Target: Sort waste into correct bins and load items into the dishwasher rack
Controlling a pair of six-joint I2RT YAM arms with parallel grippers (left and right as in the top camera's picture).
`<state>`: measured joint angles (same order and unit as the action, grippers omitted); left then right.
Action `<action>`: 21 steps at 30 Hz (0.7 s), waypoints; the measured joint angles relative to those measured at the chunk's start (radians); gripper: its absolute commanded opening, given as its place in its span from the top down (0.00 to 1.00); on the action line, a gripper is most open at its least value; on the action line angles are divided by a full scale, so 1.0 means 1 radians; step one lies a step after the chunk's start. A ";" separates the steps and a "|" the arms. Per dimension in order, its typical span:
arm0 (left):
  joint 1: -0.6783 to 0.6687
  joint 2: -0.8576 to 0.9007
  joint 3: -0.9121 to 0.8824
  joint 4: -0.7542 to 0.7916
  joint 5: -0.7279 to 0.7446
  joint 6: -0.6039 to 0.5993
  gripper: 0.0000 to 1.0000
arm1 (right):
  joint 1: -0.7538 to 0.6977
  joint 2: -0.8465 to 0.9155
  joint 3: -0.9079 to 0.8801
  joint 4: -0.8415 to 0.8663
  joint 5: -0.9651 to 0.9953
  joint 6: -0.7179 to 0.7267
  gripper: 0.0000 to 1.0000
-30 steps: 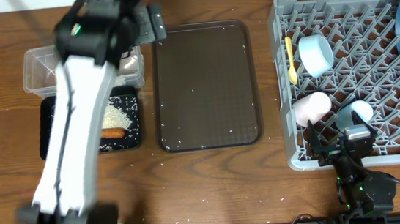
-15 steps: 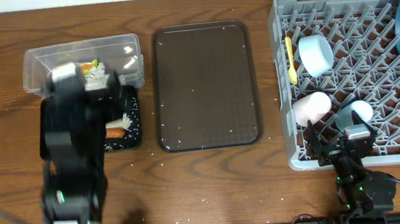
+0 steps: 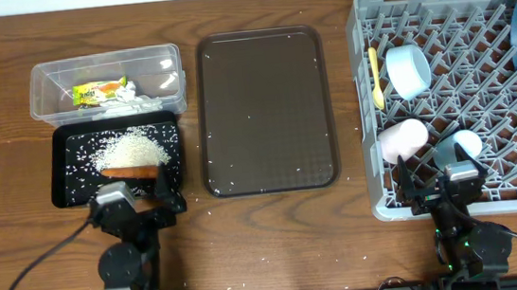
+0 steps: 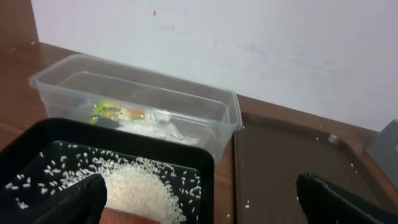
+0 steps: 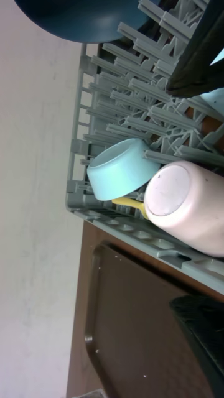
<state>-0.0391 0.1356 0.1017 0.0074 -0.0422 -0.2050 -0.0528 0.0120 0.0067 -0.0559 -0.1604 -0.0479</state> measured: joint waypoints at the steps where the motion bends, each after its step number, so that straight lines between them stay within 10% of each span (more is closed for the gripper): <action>1: 0.000 -0.025 -0.019 -0.001 0.008 0.000 0.00 | 0.000 0.000 0.000 0.000 0.000 0.000 0.01; 21: 0.000 -0.124 -0.082 -0.035 0.060 0.000 0.00 | 0.000 0.000 0.000 0.000 0.000 0.000 0.01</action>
<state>-0.0391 0.0120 0.0200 -0.0280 0.0174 -0.2047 -0.0528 0.0120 0.0067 -0.0559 -0.1604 -0.0479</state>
